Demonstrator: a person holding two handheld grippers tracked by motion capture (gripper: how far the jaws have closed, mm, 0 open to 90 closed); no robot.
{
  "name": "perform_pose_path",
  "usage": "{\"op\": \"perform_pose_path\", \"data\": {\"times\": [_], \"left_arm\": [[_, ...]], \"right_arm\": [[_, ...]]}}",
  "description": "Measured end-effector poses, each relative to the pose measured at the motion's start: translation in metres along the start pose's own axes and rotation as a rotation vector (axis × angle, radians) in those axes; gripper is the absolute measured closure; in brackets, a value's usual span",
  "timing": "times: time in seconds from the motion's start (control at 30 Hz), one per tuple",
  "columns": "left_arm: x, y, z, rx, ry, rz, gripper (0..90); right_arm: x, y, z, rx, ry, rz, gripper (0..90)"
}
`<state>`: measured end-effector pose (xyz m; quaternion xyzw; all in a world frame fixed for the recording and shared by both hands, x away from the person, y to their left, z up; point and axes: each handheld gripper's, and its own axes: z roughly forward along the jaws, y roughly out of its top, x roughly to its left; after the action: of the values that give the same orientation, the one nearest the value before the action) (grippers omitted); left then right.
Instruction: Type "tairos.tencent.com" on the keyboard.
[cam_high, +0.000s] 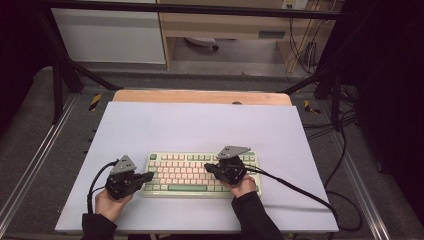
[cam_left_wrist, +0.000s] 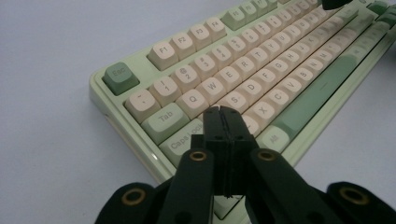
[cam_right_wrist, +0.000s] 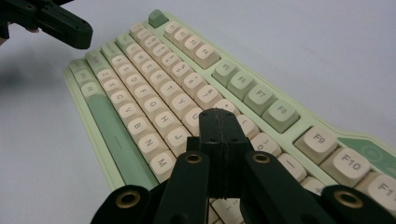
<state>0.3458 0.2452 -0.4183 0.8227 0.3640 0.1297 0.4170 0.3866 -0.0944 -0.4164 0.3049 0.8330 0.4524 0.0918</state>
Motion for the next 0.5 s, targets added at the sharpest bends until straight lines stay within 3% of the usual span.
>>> {"op": "perform_pose_path", "data": {"times": [0.5], "left_arm": [[0.001,-0.001,0.002,0.003,-0.005,-0.004,90.0]], "right_arm": [[-0.003,-0.005,0.017,0.071,-0.032,-0.009,90.0]]}}
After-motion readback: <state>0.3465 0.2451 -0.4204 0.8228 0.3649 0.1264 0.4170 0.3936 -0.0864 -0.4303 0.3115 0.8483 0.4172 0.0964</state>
